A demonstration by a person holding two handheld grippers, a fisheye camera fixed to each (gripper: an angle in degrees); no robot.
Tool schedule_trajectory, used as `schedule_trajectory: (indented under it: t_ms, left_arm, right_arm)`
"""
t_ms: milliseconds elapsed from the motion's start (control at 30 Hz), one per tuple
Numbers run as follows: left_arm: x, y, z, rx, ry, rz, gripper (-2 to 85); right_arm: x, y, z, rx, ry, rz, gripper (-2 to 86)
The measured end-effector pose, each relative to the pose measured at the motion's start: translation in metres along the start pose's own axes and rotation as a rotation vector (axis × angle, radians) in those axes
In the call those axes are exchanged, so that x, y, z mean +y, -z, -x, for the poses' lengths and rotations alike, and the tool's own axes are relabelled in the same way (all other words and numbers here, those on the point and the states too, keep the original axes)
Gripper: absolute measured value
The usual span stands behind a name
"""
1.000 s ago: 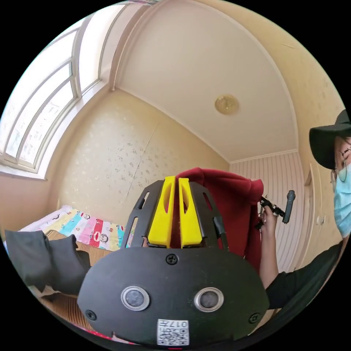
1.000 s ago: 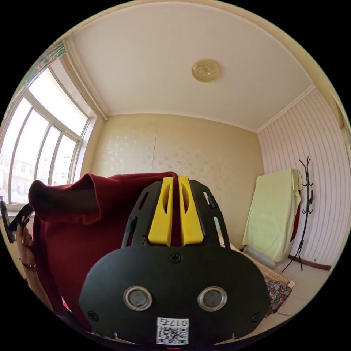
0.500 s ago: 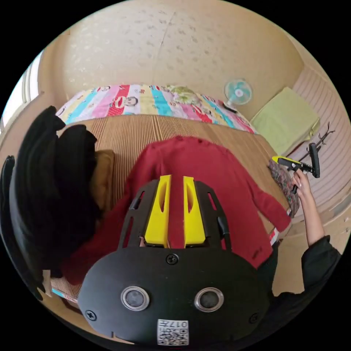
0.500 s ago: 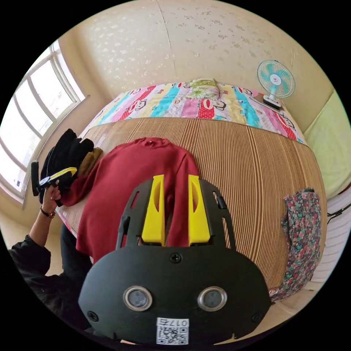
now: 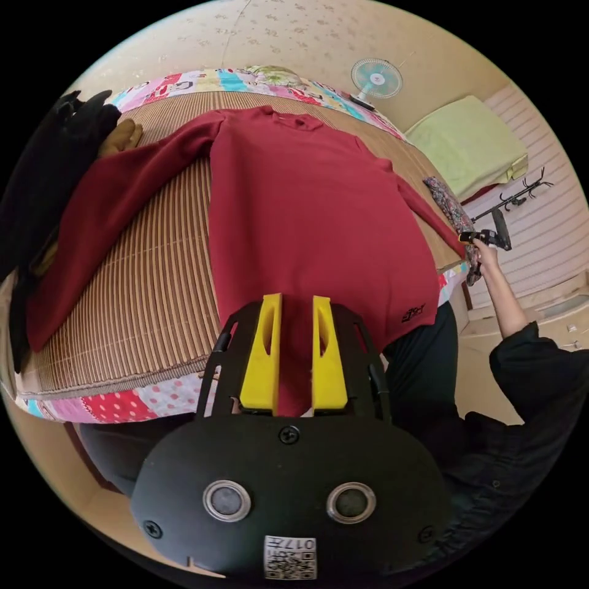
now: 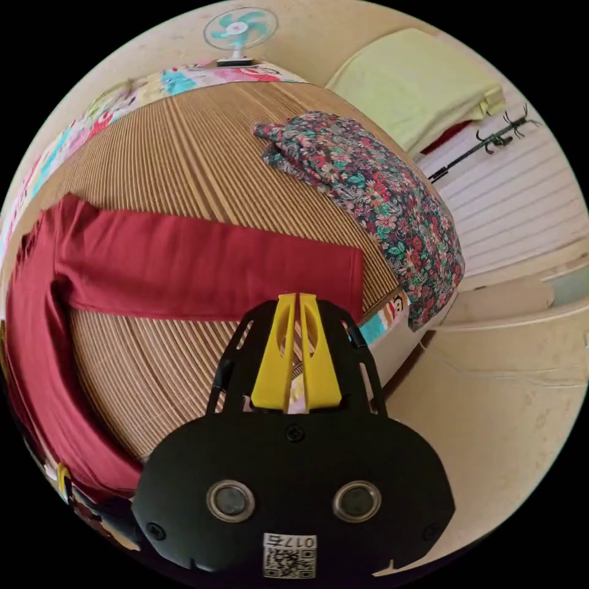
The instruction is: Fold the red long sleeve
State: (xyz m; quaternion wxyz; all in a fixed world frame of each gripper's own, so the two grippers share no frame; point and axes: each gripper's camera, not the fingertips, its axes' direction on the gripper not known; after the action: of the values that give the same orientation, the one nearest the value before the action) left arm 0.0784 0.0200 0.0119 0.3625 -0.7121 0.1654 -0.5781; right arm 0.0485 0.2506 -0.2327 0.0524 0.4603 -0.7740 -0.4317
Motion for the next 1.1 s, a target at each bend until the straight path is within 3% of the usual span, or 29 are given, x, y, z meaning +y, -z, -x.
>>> schedule_trajectory:
  t_ms: [67,100,167,267,300,367,400,433,600,700,767,833,967,1100]
  left_arm:
    - [0.011,0.042,0.017,0.066,0.086,-0.155,8.1]
    - [0.015,0.051,0.022,0.065,0.105,-0.198,8.1]
    - [0.023,0.065,0.037,-0.006,0.164,-0.288,8.0]
    - [0.018,0.041,0.042,-0.152,0.127,-0.215,7.6]
    - [0.016,0.034,0.041,-0.167,0.104,-0.185,7.3]
    - [0.021,0.045,0.029,-0.241,0.046,-0.211,6.4]
    - [0.02,0.049,0.027,-0.25,0.04,-0.195,6.1]
    - [0.022,0.059,0.026,-0.261,0.06,-0.167,5.5]
    - [0.067,0.09,0.066,0.064,0.351,-0.118,4.7]
    - [0.082,0.144,0.123,0.086,0.468,-0.297,4.0]
    - [0.09,0.206,0.179,-0.027,0.594,-0.52,6.4]
    - [0.089,0.238,0.228,-0.063,0.711,-0.602,8.8]
    - [0.057,0.26,0.328,-0.051,0.862,-0.555,11.2]
    - [0.039,0.258,0.364,-0.094,0.856,-0.547,4.6]
  right_arm:
    - [0.016,0.061,-0.015,-0.316,-0.023,-0.211,6.9]
    - [0.025,0.075,-0.01,-0.383,0.004,-0.264,7.1]
    - [0.075,0.118,0.035,-0.61,0.183,-0.375,7.5]
    - [0.148,0.135,0.112,-0.794,0.52,-0.372,7.1]
    - [0.164,0.132,0.127,-0.784,0.579,-0.363,6.9]
    - [0.21,0.085,0.177,-0.546,0.689,-0.176,4.5]
    - [0.219,0.073,0.178,-0.508,0.673,-0.167,4.1]
    - [0.244,0.078,0.151,-0.559,0.625,-0.317,3.2]
    - [0.269,0.098,0.084,-0.525,0.623,-0.136,1.2]
    - [0.272,0.1,0.053,-0.425,0.625,0.0,0.8]
    - [0.272,0.108,0.024,-0.474,0.603,-0.014,0.6]
    - [0.269,0.115,0.005,-0.537,0.569,-0.019,0.6]
    - [0.258,0.132,-0.006,-0.551,0.552,-0.02,0.5]
    - [0.253,0.158,0.006,-0.563,0.59,-0.046,0.5]
